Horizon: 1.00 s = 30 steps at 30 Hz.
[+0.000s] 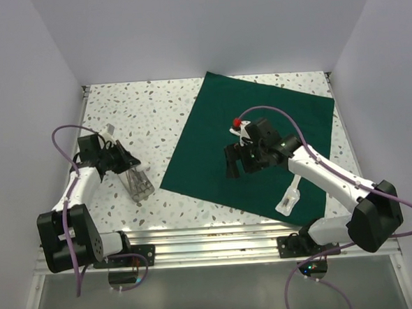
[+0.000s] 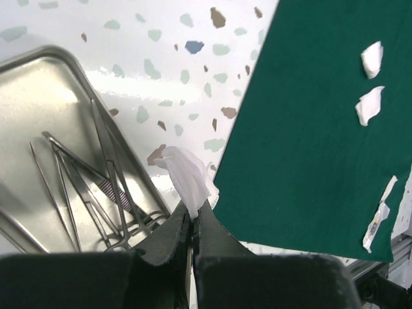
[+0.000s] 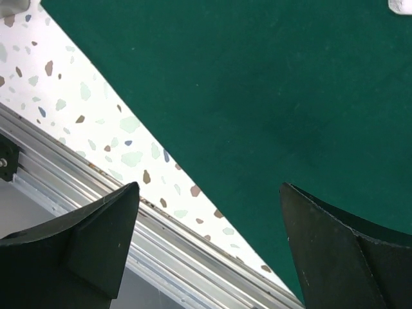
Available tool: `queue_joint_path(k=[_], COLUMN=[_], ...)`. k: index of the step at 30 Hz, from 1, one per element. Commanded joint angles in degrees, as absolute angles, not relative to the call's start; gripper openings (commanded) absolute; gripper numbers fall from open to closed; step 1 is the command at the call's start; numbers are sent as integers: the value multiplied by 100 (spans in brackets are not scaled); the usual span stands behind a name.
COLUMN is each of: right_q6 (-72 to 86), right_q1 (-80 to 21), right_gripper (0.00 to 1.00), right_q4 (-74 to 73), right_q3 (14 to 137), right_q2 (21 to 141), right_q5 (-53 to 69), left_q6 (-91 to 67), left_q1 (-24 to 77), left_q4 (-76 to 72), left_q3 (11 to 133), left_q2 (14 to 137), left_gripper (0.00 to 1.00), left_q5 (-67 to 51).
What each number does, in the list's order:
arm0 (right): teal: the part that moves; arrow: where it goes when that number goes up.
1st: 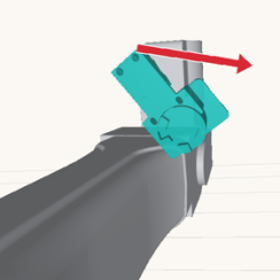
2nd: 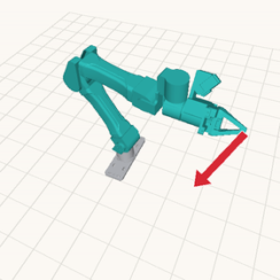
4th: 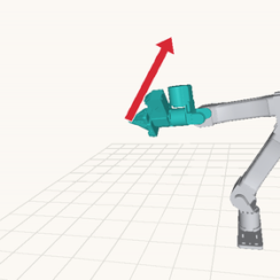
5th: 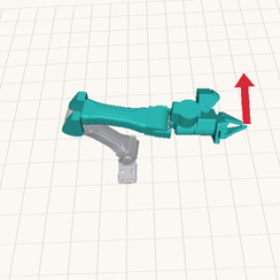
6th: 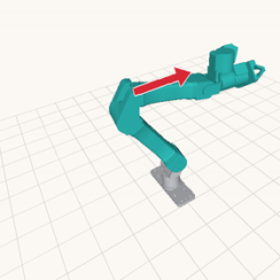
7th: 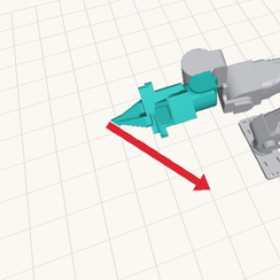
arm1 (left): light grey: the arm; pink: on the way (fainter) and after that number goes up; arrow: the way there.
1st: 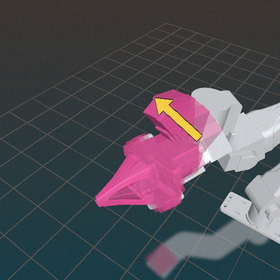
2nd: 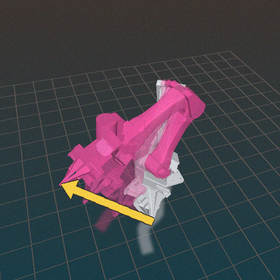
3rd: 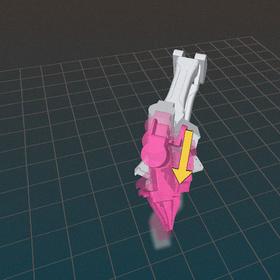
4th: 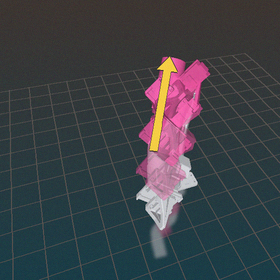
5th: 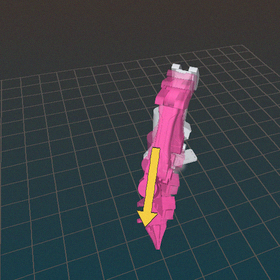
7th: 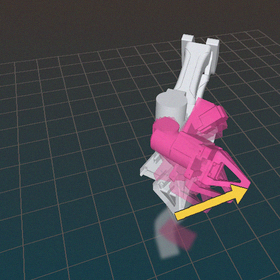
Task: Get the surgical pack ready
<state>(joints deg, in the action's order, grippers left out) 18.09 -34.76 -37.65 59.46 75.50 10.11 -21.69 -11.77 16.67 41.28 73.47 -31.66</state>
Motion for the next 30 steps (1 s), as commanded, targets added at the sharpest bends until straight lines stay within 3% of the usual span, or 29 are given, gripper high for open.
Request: queue_joint_path(k=[1,10,30], right_q6=[1591,1521,1503], right_q1=[-3480,-3437,-3419], right_gripper=[93,93,93], right_q4=[-3358,-3296,-3261], right_q3=[5924,5863,5854], right_q2=[7506,7357,7304], right_q5=[1310,1318,1336], left_q6=[-1705,-1626,-1635], left_q1=[-1213,-1213,-1204], left_q4=[2144,2786,3059], left_q3=[4263,4535,4482], left_q2=[7462,7489,8261], left_gripper=[0,0,0], left_q5=[-2910,-2523,-2970])
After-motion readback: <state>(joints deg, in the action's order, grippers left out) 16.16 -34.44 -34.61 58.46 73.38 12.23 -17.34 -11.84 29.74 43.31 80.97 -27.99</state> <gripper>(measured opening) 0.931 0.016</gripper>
